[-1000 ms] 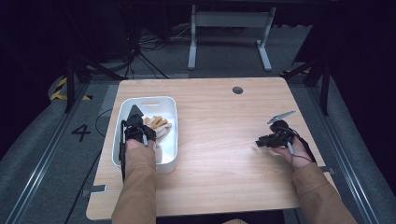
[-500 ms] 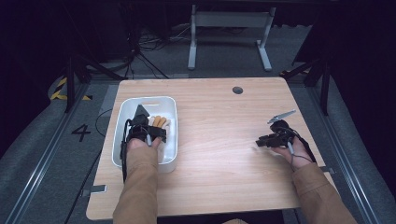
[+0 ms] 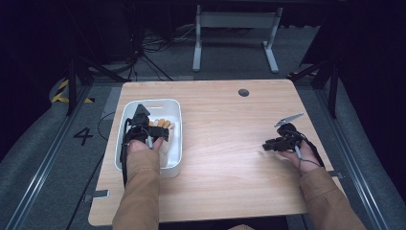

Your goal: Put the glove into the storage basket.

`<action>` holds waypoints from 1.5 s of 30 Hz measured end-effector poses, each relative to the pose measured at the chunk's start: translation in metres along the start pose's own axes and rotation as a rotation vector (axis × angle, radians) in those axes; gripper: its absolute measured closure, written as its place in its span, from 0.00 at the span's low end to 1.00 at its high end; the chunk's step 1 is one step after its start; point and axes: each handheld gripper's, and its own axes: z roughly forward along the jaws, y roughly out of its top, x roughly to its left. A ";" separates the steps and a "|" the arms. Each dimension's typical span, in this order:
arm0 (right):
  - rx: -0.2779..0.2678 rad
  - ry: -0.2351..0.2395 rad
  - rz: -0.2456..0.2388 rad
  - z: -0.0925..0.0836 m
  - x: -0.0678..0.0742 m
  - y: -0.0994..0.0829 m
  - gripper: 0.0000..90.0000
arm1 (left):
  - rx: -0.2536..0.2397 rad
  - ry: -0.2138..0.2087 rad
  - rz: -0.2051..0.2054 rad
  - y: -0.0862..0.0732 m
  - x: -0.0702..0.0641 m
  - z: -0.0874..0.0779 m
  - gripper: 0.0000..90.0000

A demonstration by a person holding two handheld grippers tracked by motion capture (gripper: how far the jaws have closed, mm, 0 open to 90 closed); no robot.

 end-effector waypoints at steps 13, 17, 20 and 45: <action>-0.008 -0.012 -0.006 -0.005 0.000 -0.004 0.75 | -0.102 -0.068 0.101 -0.002 -0.016 -0.028 0.00; -0.016 -0.017 -0.002 -0.007 0.001 -0.007 0.75 | -0.128 -0.106 0.160 -0.003 -0.032 -0.036 0.00; -0.024 -0.018 -0.004 -0.010 0.001 -0.009 0.75 | -0.145 -0.122 0.214 -0.005 -0.047 -0.041 0.00; -0.077 -0.034 0.014 -0.034 0.002 -0.027 0.75 | -0.161 -0.410 0.739 -0.039 -0.150 -0.035 0.00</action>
